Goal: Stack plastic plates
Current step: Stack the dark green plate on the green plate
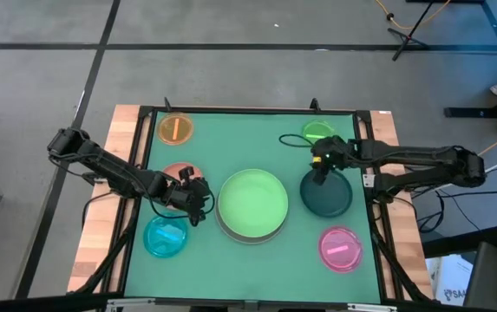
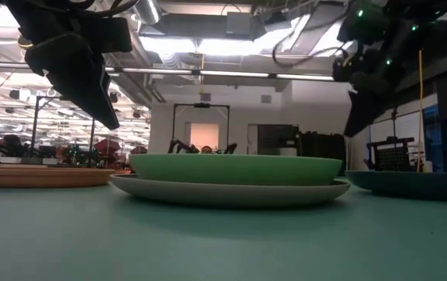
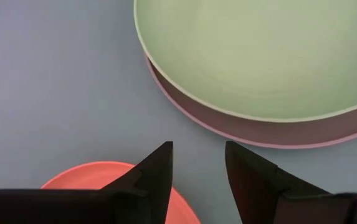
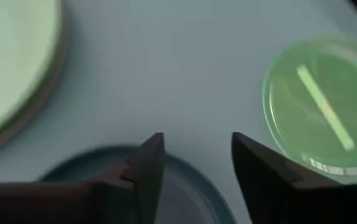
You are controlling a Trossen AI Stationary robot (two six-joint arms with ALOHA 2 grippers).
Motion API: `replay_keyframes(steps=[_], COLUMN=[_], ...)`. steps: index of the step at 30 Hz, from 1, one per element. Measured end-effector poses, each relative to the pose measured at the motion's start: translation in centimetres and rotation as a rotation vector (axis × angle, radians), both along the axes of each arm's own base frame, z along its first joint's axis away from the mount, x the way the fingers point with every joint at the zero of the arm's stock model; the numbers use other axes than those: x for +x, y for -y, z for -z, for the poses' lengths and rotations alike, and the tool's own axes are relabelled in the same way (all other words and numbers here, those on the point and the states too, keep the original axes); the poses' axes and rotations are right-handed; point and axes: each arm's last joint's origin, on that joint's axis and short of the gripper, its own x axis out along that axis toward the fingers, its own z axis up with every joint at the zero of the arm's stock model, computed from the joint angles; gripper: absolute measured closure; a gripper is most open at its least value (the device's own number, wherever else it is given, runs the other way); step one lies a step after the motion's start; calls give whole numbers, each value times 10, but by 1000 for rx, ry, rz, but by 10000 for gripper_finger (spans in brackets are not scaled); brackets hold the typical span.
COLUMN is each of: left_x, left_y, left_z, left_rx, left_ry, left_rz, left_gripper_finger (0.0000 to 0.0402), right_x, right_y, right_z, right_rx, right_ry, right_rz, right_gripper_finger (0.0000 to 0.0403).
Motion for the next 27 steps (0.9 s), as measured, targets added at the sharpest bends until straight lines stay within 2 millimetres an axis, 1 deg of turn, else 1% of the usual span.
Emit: replay_keyframes(steps=[3, 5, 9, 16, 20, 27], left_x=[0, 0, 1, 1, 1, 2], left_y=[0, 0, 0, 0, 0, 1], left_z=[0, 0, 0, 0, 0, -1], left_rx=[0, -2, -4, -4, -4, -10], left_ry=[2, 3, 7, 8, 10, 20], left_rz=[0, 0, 0, 1, 0, 2], left_gripper_finger=[262, 262, 262, 262, 262, 262], right_x=[-3, -2, 5, 15, 17, 19], right_y=[7, 10, 11, 14, 15, 16], right_z=[5, 9, 21, 45, 52, 59], right_rx=[9, 28, 93, 125, 102, 92], right_ry=[-62, -93, -145, -278, -330, -371], right_rz=[-27, -61, -135, -249, -276, -321], right_gripper_finger=[190, 183, 180, 181, 191, 224])
